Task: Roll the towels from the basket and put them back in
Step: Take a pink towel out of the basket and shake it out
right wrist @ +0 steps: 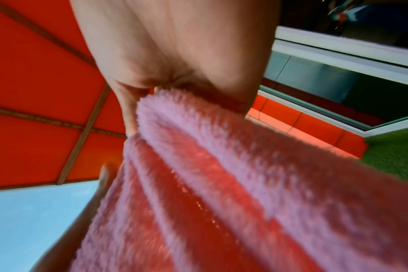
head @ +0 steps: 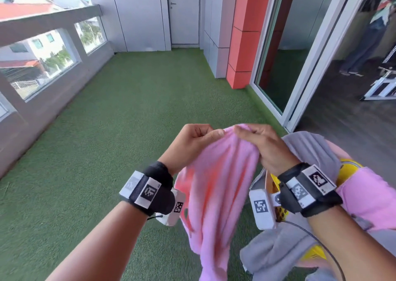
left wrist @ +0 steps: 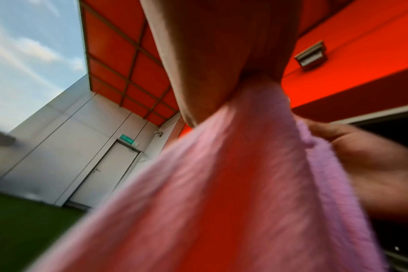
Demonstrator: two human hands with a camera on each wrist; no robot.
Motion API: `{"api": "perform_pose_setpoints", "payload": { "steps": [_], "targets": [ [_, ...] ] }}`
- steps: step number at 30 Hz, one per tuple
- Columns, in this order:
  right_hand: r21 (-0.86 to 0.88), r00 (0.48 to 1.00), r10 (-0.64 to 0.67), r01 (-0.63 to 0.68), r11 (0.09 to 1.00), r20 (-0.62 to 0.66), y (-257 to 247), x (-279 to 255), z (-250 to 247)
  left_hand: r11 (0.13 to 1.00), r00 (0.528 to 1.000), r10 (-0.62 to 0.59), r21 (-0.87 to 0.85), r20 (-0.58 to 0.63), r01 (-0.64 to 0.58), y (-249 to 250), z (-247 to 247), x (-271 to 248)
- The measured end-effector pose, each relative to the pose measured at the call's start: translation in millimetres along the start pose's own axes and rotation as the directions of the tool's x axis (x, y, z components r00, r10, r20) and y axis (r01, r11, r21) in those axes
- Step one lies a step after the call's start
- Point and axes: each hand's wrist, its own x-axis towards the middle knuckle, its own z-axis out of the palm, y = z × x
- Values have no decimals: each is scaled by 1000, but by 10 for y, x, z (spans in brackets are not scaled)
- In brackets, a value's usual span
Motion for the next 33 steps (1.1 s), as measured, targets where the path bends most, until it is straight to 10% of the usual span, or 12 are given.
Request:
{"api": "perform_pose_setpoints", "payload": {
  "steps": [3, 8, 14, 19, 26, 33],
  "targets": [
    [210, 986, 13, 23, 977, -168, -100, 26, -117, 1000, 1000, -7, 1, 28, 7, -32, -22, -45],
    [-103, 981, 74, -56, 993, 180, -45, -196, 111, 999, 999, -12, -51, 30, 13, 73, -44, 45],
    [92, 952, -114, 145, 985, -283, -115, -91, -212, 1000, 997, -2, 6, 79, 2, 18, -6, -46],
    [-117, 989, 91, -78, 990, 115, 34, -273, 114, 1000, 987, -8, -22, -161, 5, 31, 72, 61],
    [189, 982, -25, 61, 980, -189, -177, -165, -87, 999, 994, -14, 41, 107, 10, 132, 109, -13],
    [54, 998, -20, 16, 998, 57, -88, -292, 51, 998, 992, 20, -59, 127, -13, 254, 42, 76]
  ]
}}
